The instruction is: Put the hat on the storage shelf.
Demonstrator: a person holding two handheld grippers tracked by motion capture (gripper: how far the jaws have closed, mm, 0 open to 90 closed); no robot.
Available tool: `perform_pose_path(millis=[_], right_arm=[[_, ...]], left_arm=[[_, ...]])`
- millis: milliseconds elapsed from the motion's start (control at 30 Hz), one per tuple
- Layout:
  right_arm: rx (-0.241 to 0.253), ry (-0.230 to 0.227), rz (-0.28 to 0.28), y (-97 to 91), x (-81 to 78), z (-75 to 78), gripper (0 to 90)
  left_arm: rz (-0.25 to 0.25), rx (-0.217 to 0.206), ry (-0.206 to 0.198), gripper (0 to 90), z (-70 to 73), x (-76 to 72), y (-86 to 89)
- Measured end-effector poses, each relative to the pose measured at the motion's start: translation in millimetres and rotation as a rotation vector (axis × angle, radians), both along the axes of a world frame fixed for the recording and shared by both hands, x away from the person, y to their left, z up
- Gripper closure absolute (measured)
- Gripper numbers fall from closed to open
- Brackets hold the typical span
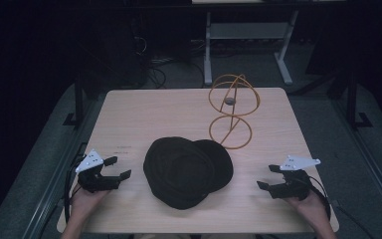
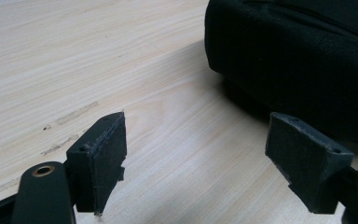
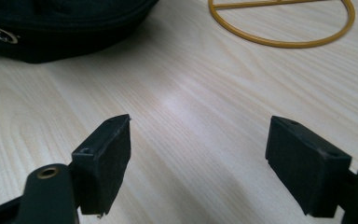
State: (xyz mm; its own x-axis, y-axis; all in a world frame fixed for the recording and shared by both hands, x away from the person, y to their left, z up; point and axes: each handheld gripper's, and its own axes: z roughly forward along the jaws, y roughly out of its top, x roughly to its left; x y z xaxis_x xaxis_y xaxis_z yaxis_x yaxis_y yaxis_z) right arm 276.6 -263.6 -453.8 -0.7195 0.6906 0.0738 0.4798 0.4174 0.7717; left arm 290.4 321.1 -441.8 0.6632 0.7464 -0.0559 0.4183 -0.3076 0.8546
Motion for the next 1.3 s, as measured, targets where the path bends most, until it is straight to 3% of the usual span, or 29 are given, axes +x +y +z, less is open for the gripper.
perform_pose_path(millis=[233,400,800,1300], right_arm=[[0.003,0.008,0.004,6.0,-0.8,4.3,19.5],[0.019,-0.003,0.006,12.6,0.1,16.6,17.7],[0.048,-0.043,0.133,57.5,-1.8,55.7,17.7],[0.003,-0.036,0.290,123.8,1.1,75.1,18.9]], left_arm=[[-0.006,-0.013,0.007,20.3,-0.8,-0.8,-0.8],[-0.005,-0.017,0.012,20.3,-2.1,-0.5,0.6],[-0.004,-0.010,0.015,20.3,-3.5,0.6,0.5],[-0.003,-0.018,0.015,20.3,-3.0,0.8,1.7]])
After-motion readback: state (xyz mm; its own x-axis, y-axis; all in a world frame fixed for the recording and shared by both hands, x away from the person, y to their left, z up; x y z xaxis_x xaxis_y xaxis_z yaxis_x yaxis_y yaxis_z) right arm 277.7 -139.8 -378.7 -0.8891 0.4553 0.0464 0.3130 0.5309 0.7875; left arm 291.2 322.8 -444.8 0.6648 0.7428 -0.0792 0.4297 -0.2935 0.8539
